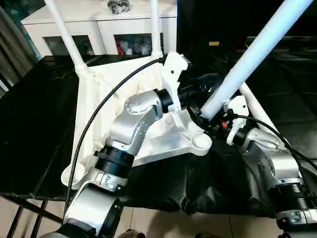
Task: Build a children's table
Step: Insert table leg to table base
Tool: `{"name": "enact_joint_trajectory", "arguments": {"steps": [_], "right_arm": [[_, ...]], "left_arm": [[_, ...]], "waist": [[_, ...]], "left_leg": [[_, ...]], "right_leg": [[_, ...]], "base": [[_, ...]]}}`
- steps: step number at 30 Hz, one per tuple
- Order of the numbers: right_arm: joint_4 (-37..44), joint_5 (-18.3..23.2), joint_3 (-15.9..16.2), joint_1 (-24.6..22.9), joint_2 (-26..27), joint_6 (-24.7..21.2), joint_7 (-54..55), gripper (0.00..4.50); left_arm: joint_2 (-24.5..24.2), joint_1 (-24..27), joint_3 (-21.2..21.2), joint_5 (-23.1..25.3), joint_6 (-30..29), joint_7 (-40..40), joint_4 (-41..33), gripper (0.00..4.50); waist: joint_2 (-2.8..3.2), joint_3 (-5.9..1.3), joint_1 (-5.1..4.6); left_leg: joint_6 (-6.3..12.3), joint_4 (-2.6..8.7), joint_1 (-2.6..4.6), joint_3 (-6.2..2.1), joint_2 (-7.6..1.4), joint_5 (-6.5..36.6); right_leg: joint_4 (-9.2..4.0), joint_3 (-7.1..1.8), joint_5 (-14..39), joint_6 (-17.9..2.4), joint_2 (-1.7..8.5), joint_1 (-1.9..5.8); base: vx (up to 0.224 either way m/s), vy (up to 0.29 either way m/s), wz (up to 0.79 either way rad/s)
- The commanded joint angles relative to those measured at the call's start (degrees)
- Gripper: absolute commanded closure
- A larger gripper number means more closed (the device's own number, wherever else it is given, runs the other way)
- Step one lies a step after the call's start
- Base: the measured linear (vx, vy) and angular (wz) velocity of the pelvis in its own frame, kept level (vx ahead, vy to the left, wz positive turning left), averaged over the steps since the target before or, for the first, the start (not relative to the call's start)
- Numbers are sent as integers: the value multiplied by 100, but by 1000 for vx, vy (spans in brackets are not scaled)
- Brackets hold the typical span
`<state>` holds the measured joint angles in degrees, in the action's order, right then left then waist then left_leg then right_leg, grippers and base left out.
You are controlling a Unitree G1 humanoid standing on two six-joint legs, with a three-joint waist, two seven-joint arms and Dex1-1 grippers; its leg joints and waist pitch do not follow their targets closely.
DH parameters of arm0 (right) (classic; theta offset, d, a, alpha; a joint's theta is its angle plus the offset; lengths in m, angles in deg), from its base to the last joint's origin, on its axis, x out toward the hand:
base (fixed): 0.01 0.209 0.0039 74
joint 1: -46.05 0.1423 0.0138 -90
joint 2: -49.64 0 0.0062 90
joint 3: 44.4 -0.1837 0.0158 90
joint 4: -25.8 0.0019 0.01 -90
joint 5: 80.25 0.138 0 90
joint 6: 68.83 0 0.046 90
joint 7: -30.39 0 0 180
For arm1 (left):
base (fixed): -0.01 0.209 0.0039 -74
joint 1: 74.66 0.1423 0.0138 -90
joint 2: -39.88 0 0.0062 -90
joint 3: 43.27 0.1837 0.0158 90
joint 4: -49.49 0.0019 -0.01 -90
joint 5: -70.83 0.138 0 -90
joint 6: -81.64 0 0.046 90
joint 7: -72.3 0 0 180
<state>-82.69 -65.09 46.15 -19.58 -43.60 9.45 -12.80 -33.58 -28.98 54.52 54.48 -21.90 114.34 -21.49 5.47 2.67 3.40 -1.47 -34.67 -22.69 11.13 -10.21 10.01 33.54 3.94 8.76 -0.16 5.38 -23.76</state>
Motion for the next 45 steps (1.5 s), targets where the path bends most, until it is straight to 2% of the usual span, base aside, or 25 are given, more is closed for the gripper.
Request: {"name": "enact_joint_trajectory", "arguments": {"steps": [1, 3, 5, 7, 9, 11, 13, 16, 21, 25, 34, 41, 44, 45], "right_arm": [[50, -38, 36, 133, -7, -38, 38, 257], [66, -49, 25, 131, -26, -59, 51, 257], [97, -88, 15, 124, -62, -126, 102, 257], [119, -96, 10, 119, -77, -140, 110, 257], [234, -82, 24, 84, -124, -318, 100, 257], [394, -43, 50, 51, -154, -547, 105, 257], [473, -46, 58, 31, -156, -553, 121, 257], [577, -25, 76, -4, -162, -592, 130, 257], [782, 14, 100, -94, -158, -736, 107, 257], [876, 9, 115, -133, -160, -830, 93, 257], [991, 16, 139, -199, -177, -946, 86, 257], [997, 9, 173, -207, -191, -976, 55, 257], [1003, 0, 213, -213, -206, -1008, 26, 257], [1005, -8, 242, -219, -222, -1027, -4, 257]], "left_arm": [[-268, 35, -17, 253, 164, -89, 156, 353], [-440, 95, 27, 376, 246, -15, 211, 353], [-714, 248, 134, 470, 223, 277, 224, 326], [-889, 362, 254, 587, 276, 445, 232, 316], [-1249, 677, 579, 912, 390, 657, 225, 300], [-1403, 980, 732, 872, 209, 908, 126, 296], [-1482, 1148, 815, 810, 94, 1089, 47, 296], [-1601, 1334, 950, 895, 170, 1232, 57, 296], [-1644, 1492, 955, 934, 210, 1279, 275, 296], [-1583, 1566, 888, 726, 12, 1477, 352, 296], [-1561, 1402, 1146, 1250, 482, 1257, 895, 296], [-1553, 1303, 1192, 1386, 614, 1251, 1186, 296], [-1555, 1277, 1183, 1411, 627, 1291, 1245, 296], [-1557, 1267, 1184, 1417, 612, 1309, 1262, 314]], "waist": [[-176, -428, -1], [-175, -433, -16], [-176, -432, -32], [-151, -448, -30], [-133, -456, -24], [-123, -461, -20], [-117, -456, -12], [-112, -443, 6], [-126, -413, -21], [-120, -406, -17], [-131, -408, -34], [-127, -431, -27], [-124, -425, -22], [-130, -423, -22]], "left_leg": [[640, 345, 76, -121, -207, 979], [635, 348, 68, -127, -200, 976], [623, 352, 78, -128, -199, 967], [606, 348, 94, -129, -207, 922], [614, 349, 104, -131, -224, 873], [609, 350, 109, -123, -236, 806], [609, 354, 101, -116, -240, 807], [528, 366, 135, -106, -245, 988], [336, 403, 132, -119, -235, 1258], [300, 414, 126, -121, -229, 1292], [275, 416, 136, -127, -229, 1332], [328, 396, 126, -122, -230, 1170], [350, 391, 130, -119, -227, 1182], [354, 392, 125, -118, -225, 1185]], "right_leg": [[-407, -142, 1691, -1077, 255, 339], [-402, -140, 1688, -1034, 253, 348], [-406, -142, 1690, -1031, 254, 339], [-387, -147, 1616, -1050, 253, 328], [-353, -156, 1429, -1109, 253, 323], [-323, -166, 1222, -1201, 250, 320], [-318, -169, 1191, -1228, 253, 313], [-350, -179, 1357, -1231, 258, 282], [-390, -185, 1791, -1054, 264, 290], [-403, -192, 1917, -1009, 276, 290], [-421, -195, 1948, -925, 271, 285], [-383, -196, 1624, -1067, 279, 301], [-389, -194, 1685, -1075, 282, 298], [-396, -190, 1724, -1058, 279, 301]], "base": [[0, 0, 0], [0, 0, 0], [0, 0, 0], [0, 0, 0], [0, 0, 0], [0, 0, 0], [0, 0, 0], [0, 0, 0], [0, 0, 0], [0, 0, 0], [0, 0, 0], [0, 0, 0], [0, 0, 0], [0, 0, 0]]}}
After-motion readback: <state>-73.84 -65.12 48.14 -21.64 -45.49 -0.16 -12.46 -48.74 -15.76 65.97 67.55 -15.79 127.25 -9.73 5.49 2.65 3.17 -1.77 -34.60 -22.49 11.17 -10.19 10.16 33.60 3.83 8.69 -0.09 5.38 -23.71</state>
